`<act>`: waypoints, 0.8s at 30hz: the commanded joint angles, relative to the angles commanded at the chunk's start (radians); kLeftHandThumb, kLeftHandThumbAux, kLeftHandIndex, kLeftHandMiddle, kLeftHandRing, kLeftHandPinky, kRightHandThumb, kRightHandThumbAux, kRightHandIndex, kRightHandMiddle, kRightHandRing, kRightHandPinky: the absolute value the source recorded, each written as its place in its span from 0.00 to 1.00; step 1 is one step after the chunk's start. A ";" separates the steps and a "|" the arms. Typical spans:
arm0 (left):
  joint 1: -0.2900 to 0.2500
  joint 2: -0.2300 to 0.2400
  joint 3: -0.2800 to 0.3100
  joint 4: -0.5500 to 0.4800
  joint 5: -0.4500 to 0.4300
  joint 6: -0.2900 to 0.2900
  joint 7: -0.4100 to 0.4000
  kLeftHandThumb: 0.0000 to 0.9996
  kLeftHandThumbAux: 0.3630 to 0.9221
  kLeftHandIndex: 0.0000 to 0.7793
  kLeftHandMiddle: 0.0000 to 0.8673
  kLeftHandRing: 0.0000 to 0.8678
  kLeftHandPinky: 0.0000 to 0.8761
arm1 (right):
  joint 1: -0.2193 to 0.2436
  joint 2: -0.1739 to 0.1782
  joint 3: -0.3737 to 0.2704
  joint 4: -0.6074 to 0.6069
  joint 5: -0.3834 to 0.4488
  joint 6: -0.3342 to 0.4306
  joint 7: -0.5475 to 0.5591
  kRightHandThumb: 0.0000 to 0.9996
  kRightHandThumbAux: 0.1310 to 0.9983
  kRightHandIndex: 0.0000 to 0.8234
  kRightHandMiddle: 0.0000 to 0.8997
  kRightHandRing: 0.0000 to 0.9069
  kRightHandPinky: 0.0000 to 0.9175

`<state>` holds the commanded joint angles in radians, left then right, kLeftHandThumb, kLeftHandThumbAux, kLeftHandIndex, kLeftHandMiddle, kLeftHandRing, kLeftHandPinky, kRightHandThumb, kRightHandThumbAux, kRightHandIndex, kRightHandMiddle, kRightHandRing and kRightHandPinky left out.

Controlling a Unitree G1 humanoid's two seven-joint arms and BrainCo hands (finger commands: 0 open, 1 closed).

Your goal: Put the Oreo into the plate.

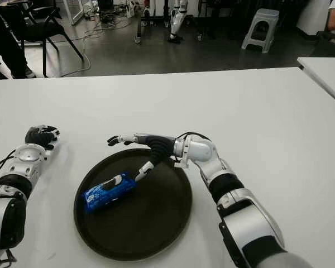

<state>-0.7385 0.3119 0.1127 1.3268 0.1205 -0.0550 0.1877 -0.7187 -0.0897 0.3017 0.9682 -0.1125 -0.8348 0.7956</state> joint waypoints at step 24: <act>-0.001 -0.004 -0.003 -0.001 0.009 0.004 0.010 0.68 0.64 0.51 0.22 0.24 0.23 | -0.149 -0.126 0.004 0.257 -0.317 0.202 -0.849 0.00 0.69 0.00 0.00 0.00 0.00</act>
<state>-0.7400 0.3076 0.1101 1.3257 0.1297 -0.0511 0.1980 -0.8680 -0.2158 0.3062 1.2253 -0.4297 -0.6328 -0.0530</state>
